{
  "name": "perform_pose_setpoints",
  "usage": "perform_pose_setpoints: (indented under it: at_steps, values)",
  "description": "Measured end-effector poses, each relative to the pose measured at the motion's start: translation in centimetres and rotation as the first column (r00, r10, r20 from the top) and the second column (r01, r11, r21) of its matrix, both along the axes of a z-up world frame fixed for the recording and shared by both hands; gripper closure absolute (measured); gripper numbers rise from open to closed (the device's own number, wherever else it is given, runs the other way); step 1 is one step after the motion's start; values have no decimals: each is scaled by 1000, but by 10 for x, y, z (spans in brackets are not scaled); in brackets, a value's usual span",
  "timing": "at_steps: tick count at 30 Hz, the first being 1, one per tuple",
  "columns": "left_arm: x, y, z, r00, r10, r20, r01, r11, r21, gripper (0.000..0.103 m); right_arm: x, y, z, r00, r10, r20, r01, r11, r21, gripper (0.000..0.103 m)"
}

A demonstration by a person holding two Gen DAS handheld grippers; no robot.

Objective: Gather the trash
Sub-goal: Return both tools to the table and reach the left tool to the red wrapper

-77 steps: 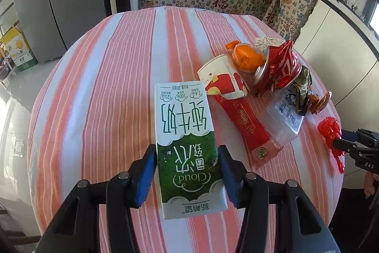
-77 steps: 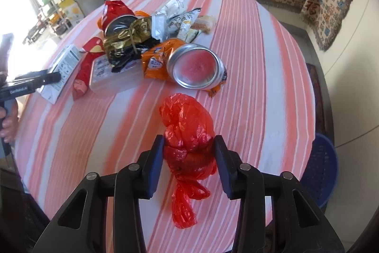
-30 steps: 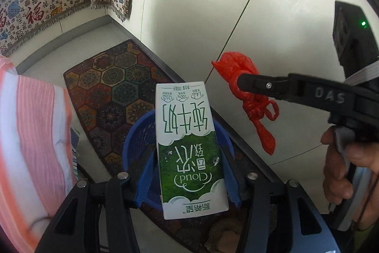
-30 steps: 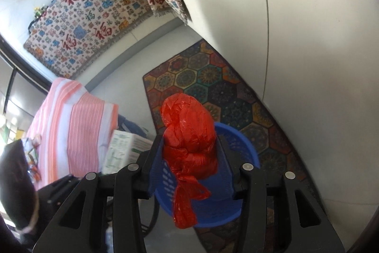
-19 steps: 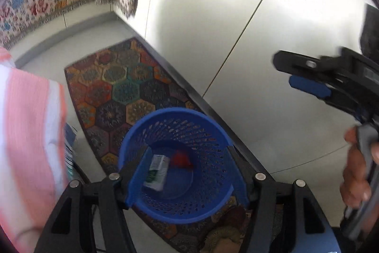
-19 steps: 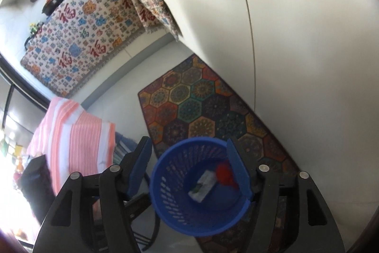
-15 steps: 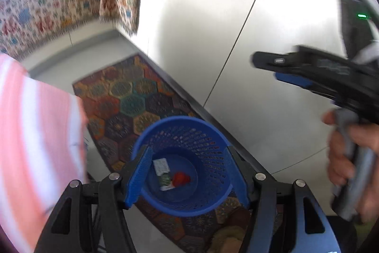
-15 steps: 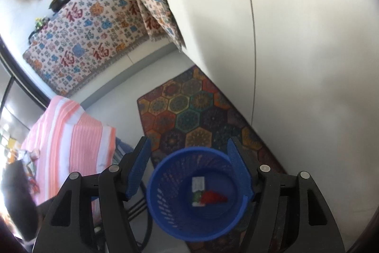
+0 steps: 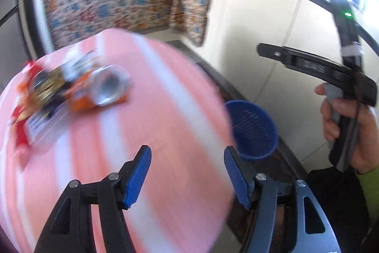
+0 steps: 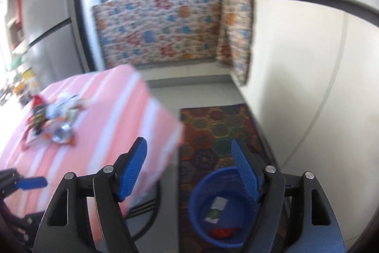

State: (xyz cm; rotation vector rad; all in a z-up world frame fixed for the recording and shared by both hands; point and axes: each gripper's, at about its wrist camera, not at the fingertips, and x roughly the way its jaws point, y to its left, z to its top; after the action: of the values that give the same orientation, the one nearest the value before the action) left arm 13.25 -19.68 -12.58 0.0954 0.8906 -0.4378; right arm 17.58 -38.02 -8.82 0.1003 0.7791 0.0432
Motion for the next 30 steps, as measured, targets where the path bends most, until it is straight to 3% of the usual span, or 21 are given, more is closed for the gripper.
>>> perform_pose_setpoints:
  at_steps: [4, 8, 12, 17, 23, 30]
  values:
    - [-11, 72, -3, 990, 137, 19, -138, 989, 58, 38, -10, 90, -12, 985, 165, -44, -162, 985, 50, 24]
    - [-11, 129, -11, 960, 279, 14, -279, 955, 102, 38, -9, 158, -41, 960, 256, -118, -252, 967, 43, 24]
    - [-8, 174, -16, 928, 372, -26, -369, 926, 72, 38, -2, 198, -65, 937, 300, -179, -308, 951, -19, 24]
    - [-2, 192, -11, 930, 365, -32, -364, 931, 39, 38, 6, 207, -71, 937, 296, -187, -307, 951, -31, 16]
    - [38, 218, 7, 929, 366, -61, -370, 922, -111, 38, -1, 208, -71, 942, 291, -167, -301, 953, -33, 12]
    - [83, 218, 1, 924, 367, -109, -375, 924, -67, 38, -5, 209, -73, 943, 297, -152, -305, 952, -37, 11]
